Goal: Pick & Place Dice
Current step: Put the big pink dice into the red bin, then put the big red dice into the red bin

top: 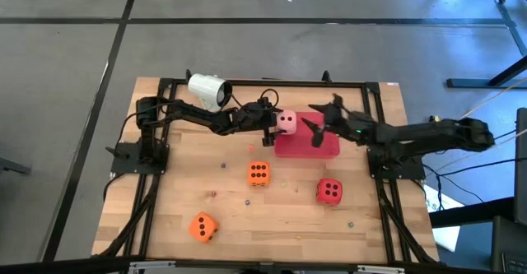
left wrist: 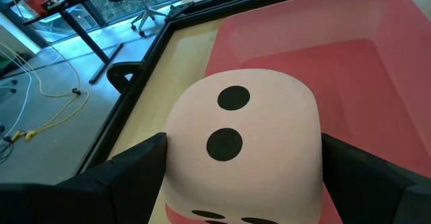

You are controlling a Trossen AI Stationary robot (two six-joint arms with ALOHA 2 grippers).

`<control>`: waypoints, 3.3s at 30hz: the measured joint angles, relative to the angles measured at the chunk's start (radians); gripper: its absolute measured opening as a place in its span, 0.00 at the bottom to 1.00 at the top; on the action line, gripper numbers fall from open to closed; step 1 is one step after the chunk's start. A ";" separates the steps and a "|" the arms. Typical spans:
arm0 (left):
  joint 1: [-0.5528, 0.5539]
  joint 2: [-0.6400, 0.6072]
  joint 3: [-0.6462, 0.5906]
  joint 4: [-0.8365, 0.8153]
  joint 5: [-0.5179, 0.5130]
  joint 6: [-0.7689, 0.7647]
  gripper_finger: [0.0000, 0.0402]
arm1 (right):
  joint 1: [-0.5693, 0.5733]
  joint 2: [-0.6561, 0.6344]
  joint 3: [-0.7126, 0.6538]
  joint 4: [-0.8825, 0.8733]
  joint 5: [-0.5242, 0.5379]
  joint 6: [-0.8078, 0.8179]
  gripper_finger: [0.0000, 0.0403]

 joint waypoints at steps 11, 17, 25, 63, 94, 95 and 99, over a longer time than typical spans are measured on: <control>0.000 0.000 0.000 0.000 -0.014 -0.024 0.86 | -0.052 0.400 0.235 -0.158 0.000 0.007 0.66; 0.001 0.000 -0.001 -0.008 -0.019 -0.028 0.86 | -0.079 0.477 0.289 -0.165 -0.003 -0.008 0.66; -0.003 -0.002 0.000 0.015 -0.016 -0.027 0.86 | -0.132 0.488 0.318 -0.305 -0.003 -0.004 0.66; -0.244 -0.542 0.000 -0.800 -0.515 -0.223 0.86 | -0.006 0.252 0.318 -0.413 -0.029 -0.031 0.66; -0.440 -0.875 0.000 -1.147 -0.508 -0.394 0.86 | -0.029 0.254 0.318 -0.356 -0.101 -0.062 0.95; -0.440 -0.875 0.000 -1.146 -0.507 -0.394 0.86 | -0.029 0.254 0.318 -0.356 -0.101 -0.065 0.97; -0.440 -0.875 0.000 -1.146 -0.506 -0.427 0.86 | -0.029 0.254 0.318 -0.357 -0.106 -0.093 0.97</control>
